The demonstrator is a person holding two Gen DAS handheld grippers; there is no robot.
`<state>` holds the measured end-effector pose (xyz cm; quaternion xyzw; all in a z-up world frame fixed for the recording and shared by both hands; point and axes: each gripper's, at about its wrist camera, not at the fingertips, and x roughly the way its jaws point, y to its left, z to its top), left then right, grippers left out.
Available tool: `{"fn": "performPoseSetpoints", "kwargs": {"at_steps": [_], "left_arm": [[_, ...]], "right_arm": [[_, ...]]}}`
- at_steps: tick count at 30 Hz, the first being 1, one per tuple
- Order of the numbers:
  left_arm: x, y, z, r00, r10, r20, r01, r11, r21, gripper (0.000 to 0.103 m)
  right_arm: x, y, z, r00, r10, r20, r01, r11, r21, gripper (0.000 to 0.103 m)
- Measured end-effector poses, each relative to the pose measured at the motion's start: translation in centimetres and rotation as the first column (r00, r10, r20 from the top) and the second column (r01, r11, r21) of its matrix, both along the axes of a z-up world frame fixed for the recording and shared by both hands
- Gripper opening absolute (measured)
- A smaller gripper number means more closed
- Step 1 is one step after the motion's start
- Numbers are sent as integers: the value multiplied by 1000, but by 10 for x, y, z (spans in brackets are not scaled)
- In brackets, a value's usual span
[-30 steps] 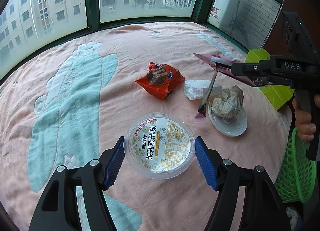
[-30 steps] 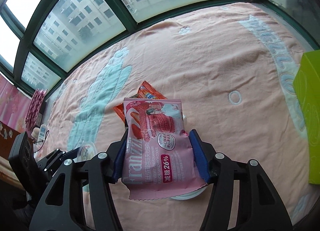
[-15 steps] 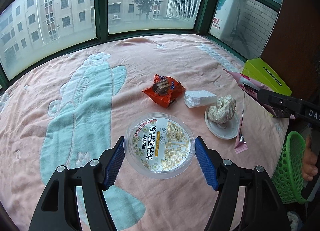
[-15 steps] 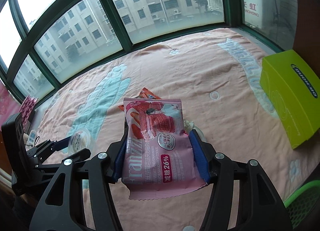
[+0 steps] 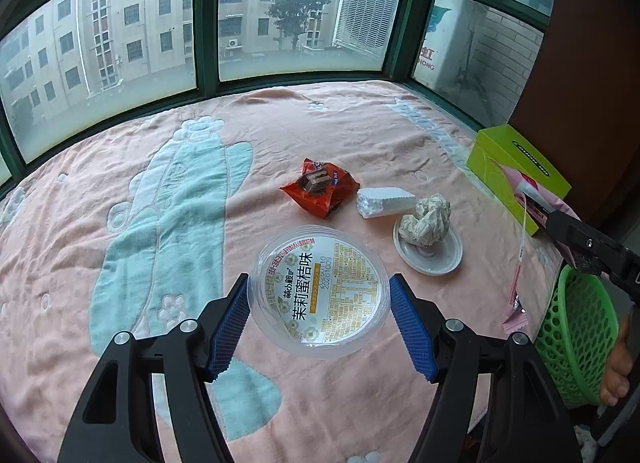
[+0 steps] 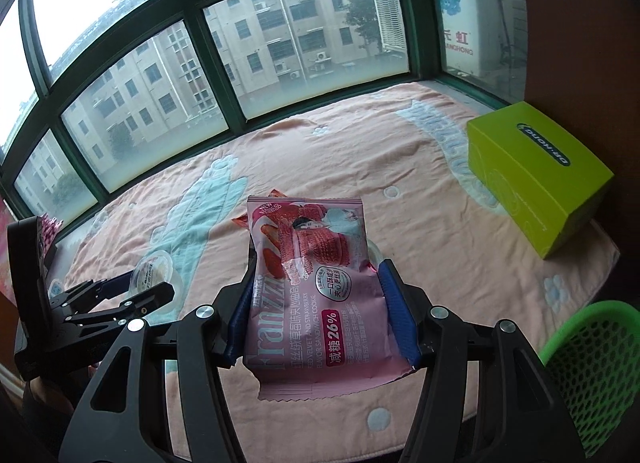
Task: Collect trash
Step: 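Carry the pink wrapper and the pudding cup to the wastebasket with both tools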
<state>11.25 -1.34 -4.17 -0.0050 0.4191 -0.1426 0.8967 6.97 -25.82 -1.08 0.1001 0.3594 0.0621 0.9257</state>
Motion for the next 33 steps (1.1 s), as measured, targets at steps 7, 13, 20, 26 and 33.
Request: {"fn": "performPoseSetpoints", "kwargs": {"at_steps": [7,13,20,26,33], "left_arm": [[-10,-9,6,1000,-11,12,11,1000,-9,67],[-18,-22,16,999,-25,33,25,1000,-7,67],[-26,-40,21,997,-59,45,59,998,-11,67],[-29,-52,26,995,-79,53,80,997,-12,67],[-34,-67,31,992,-108,61,108,994,-8,67]], "right_arm": [[-27,-12,0,998,-57,12,57,998,4,58],[-48,-24,2,994,-110,26,109,994,10,58],[-73,-41,1,984,-175,38,175,984,22,58],[-92,-57,4,973,-228,45,226,973,39,58],[-112,-73,6,958,-280,56,278,960,41,58]]}}
